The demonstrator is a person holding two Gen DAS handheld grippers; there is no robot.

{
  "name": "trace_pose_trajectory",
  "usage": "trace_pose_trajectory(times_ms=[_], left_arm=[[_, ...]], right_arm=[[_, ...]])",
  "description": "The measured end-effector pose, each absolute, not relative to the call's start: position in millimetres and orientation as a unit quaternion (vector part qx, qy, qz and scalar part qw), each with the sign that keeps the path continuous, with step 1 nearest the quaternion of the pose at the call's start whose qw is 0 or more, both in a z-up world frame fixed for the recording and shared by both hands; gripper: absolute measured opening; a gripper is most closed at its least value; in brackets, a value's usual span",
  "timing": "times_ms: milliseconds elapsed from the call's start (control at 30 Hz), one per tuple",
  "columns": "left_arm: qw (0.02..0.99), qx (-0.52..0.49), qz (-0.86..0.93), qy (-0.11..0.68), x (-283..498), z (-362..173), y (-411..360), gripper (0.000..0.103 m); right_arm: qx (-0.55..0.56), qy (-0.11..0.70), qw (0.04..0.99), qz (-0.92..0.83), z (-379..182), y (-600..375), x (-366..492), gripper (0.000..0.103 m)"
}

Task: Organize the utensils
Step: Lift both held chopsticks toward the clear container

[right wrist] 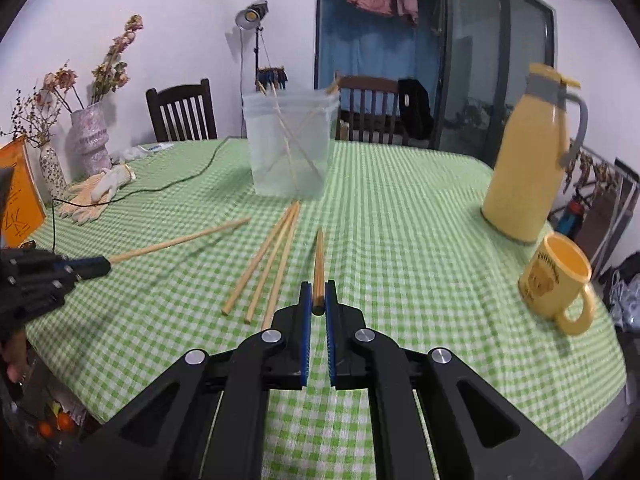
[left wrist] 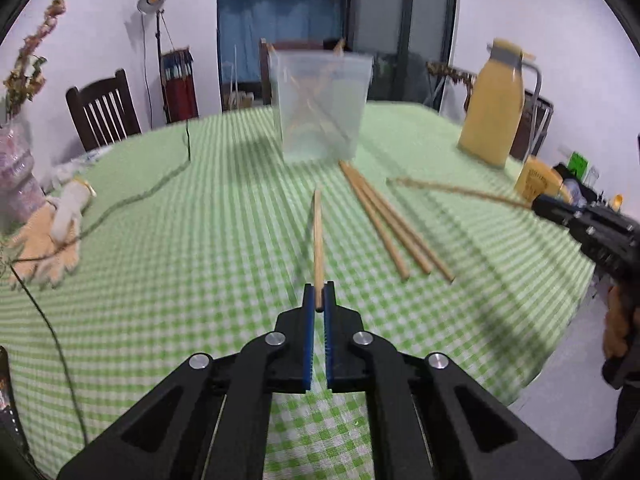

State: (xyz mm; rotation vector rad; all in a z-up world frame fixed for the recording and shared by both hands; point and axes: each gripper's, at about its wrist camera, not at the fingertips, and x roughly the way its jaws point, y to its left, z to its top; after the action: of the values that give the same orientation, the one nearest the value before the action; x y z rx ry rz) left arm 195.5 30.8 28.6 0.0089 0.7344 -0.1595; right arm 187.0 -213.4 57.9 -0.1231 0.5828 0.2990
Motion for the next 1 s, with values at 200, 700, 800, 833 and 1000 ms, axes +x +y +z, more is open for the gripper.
trace_pose_trajectory(times_ms=[200,700,800,833,1000], left_arm=[[0.941,0.009,-0.098,0.323,186.3,68.6,40.8,0.001],[0.953,-0.009,-0.127,0.276,187.6,140.5,77.8,0.001],[0.952,-0.011,-0.134,0.275,198.2,148.1,81.9,0.001],[0.951,-0.010,-0.137,0.278,203.5,149.5,82.3,0.001],[0.945,-0.018,-0.145,0.292,234.1,148.4,86.2,0.001]], right_arm=[[-0.072,0.262,0.949,0.159,79.6,-210.0,182.2,0.007],[-0.102,0.233,0.951,0.179,126.2,-200.5,194.8,0.007],[-0.102,0.237,0.948,0.184,131.5,-198.9,205.0,0.007],[-0.101,0.238,0.948,0.186,133.4,-197.9,207.2,0.007],[-0.094,0.253,0.941,0.205,145.9,-195.7,227.4,0.007]])
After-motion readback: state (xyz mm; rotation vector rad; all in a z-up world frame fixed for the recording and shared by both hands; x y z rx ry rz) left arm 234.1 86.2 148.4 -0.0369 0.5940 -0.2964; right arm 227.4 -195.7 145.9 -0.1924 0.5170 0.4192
